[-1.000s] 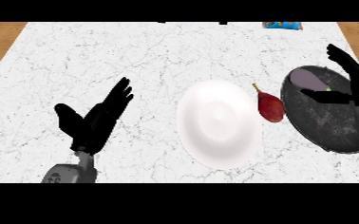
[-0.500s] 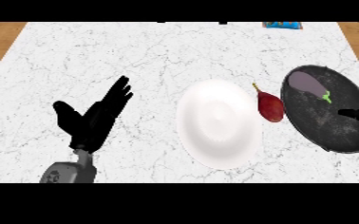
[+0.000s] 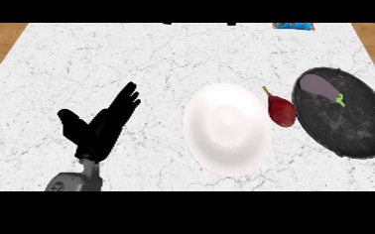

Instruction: Pick the eggplant from the plate and place it in the pan

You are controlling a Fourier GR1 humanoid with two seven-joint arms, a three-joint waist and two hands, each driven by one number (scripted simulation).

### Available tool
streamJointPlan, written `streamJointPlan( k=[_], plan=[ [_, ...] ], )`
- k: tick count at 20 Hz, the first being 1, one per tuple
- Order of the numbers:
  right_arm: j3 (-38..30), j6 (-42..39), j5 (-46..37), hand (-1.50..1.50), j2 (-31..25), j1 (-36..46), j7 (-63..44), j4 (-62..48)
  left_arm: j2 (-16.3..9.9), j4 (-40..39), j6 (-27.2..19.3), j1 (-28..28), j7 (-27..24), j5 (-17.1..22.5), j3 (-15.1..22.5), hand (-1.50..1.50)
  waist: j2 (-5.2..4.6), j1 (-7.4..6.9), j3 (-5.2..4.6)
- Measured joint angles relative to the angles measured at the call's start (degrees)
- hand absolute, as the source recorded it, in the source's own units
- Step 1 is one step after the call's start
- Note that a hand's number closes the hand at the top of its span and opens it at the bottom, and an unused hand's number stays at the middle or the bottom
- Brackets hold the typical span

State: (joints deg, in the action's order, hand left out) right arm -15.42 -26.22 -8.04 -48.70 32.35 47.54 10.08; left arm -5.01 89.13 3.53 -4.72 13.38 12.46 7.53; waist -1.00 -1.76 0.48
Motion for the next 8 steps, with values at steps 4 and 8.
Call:
streamJointPlan(
  k=[4, 8],
  plan=[
    [0.4, -1.3, 0.1, -1.5, -1.5, -1.9, 0.1, 1.6, -0.3, 0.8, 0.1, 0.6, 0.1, 0.1, -0.3, 0.0, 0.14, 0.12, 0.01],
    [0.9, -1.8, 0.4, -1.5, -2.5, -4.0, 0.6, 3.2, 0.0, 0.5, -0.2, 1.2, -0.5, -0.2, -0.2, 0.0, 0.16, 0.41, 0.03]
  ],
)
